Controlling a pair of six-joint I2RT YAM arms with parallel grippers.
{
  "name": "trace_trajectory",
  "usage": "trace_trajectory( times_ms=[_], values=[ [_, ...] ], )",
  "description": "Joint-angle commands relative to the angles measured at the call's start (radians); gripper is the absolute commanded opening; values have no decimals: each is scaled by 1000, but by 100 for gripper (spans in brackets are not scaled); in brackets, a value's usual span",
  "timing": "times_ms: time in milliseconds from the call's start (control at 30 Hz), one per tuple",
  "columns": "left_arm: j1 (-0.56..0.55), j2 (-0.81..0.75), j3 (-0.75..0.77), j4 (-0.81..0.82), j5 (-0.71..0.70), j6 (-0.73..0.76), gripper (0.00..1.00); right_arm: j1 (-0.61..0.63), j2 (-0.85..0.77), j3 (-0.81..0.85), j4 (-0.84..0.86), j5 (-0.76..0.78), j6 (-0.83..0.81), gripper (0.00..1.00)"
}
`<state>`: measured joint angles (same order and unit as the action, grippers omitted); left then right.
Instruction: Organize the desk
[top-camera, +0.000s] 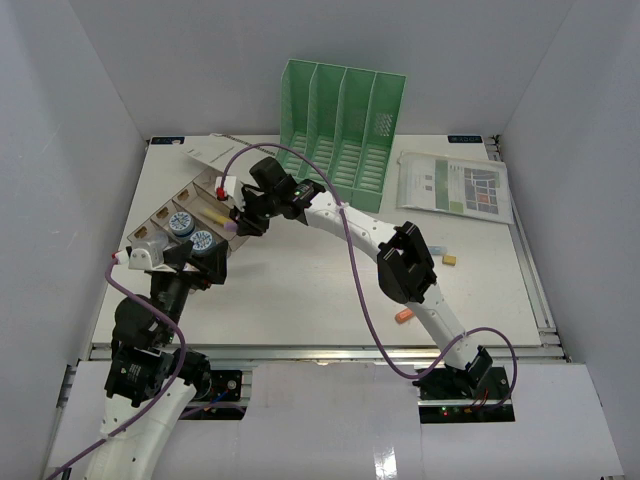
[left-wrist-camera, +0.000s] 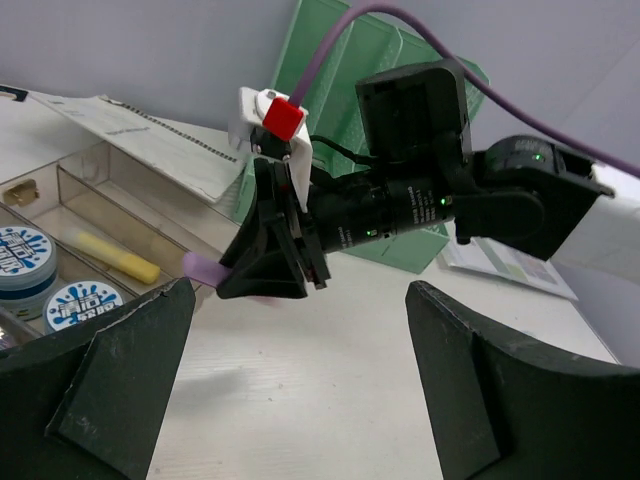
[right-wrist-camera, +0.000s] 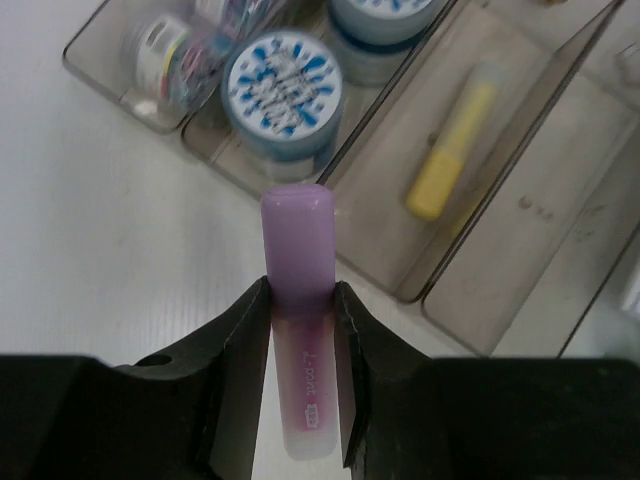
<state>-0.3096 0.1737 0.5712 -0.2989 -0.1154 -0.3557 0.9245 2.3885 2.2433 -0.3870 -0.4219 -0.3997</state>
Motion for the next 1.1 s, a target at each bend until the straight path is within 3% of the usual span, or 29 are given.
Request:
trace_trajectory(
  times_ms=[0, 200, 700, 767, 967, 1067],
  values=[
    [0, -14, -3, -27, -48, 10, 98, -4, 48, 73, 474, 147, 252, 8],
    [0, -13, 1, -26, -32, 9, 98, 23, 124, 82, 623, 299, 297, 9],
    [0, -20, -2, -23, -26, 7, 98, 64, 202, 68, 688, 367, 320, 15],
    [0, -18, -6, -17, -15, 7, 98, 65, 199, 52, 688, 366, 305, 26],
    [0, 34, -36, 16, 63, -40, 98, 52, 145, 14, 665, 339, 230, 80],
    [0, 81, -36, 33, 130, -65, 98, 30, 77, -4, 617, 284, 190, 93]
  ],
)
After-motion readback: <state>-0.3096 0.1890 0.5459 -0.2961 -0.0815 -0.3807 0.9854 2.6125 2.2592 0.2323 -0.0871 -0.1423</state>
